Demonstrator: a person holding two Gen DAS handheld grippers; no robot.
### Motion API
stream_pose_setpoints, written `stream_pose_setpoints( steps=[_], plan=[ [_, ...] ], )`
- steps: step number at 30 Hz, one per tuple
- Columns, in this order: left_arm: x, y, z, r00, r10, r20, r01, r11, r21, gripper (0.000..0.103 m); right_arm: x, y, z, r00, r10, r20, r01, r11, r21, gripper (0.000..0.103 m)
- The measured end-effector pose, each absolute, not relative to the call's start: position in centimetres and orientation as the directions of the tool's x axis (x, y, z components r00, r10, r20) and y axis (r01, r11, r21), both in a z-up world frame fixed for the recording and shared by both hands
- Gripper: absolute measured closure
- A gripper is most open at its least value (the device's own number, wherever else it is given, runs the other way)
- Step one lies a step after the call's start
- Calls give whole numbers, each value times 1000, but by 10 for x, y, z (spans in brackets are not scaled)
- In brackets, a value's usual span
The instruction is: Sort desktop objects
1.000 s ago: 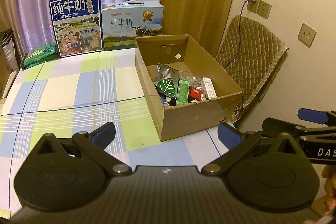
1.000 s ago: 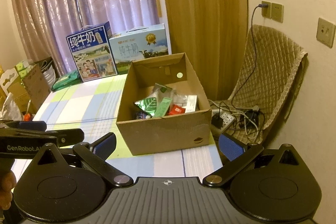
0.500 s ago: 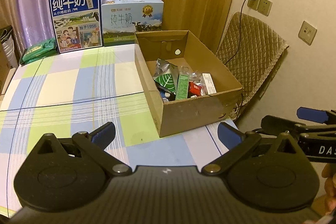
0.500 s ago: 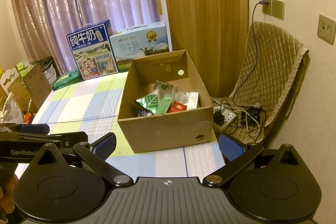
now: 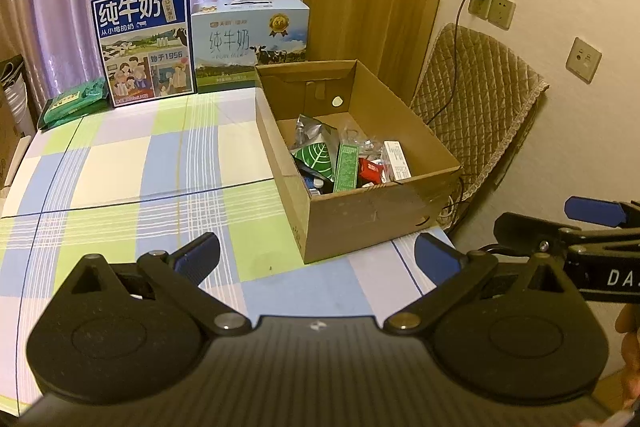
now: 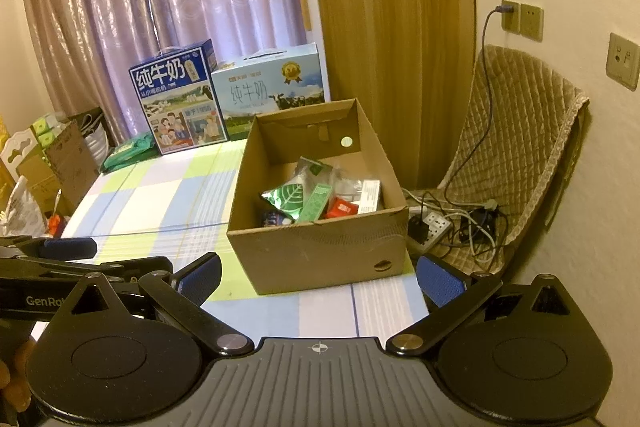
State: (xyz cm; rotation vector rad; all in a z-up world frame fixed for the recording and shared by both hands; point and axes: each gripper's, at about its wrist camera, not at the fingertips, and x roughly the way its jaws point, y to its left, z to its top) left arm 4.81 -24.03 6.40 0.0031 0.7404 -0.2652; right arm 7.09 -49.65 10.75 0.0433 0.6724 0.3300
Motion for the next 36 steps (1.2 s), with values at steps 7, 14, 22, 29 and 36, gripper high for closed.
stream_pose_setpoints(
  steps=[7,14,22,29,36],
  plan=[
    [48,-240,63,703,-238,-670,235,967,-97,1,71,-497,108,732,313,-605,-287,947,143,2],
    [48,-239,63,705,-237,-669,233,968,-97,1,71,-497,107,732,315,-604,-288,947,144,2],
    [49,-239,63,708,-235,-666,232,968,-95,1,70,-497,107,733,315,-603,-289,947,143,2],
    [50,-239,65,709,-235,-665,231,968,-96,1,70,-494,108,733,315,-602,-292,946,140,2],
    [51,-238,63,702,-236,-672,229,968,-100,1,71,-494,109,734,312,-603,-290,947,137,2]
  ],
)
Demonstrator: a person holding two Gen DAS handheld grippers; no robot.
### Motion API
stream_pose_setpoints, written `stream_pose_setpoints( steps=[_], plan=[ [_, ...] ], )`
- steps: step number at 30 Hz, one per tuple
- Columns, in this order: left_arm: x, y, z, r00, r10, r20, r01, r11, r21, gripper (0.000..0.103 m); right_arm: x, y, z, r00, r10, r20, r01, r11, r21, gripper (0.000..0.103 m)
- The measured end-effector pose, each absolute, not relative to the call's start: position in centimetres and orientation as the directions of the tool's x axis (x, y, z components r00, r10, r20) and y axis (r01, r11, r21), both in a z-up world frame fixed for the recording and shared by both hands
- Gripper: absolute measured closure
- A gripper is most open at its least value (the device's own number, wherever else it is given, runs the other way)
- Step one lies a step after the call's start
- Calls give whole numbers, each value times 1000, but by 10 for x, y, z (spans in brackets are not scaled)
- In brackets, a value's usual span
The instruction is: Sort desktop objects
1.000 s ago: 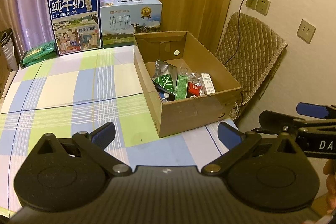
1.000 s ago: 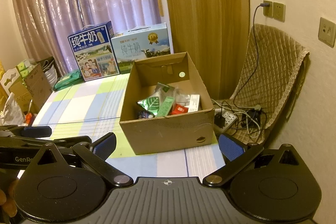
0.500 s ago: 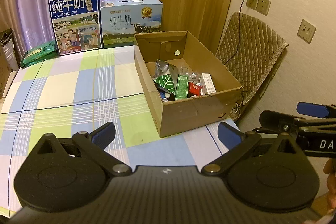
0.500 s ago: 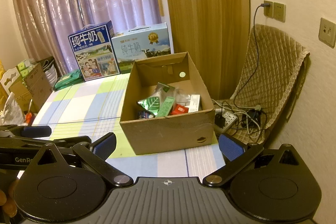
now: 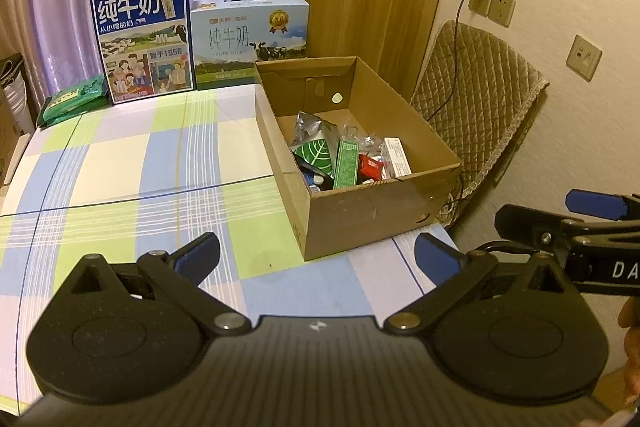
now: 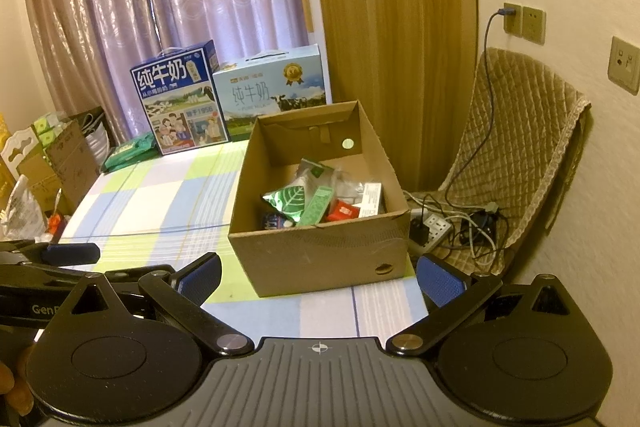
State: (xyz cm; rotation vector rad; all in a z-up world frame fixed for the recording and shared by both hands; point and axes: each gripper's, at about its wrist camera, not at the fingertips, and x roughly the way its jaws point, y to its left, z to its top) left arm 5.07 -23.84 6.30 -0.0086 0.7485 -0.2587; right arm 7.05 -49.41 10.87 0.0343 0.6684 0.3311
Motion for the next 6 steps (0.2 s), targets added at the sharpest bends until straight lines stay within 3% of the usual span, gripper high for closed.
stream_pose_setpoints(
  steps=[6],
  plan=[
    [50,-235,60,697,-248,-672,230,966,-118,1,71,-494,110,735,309,-603,-290,948,132,2]
  ],
)
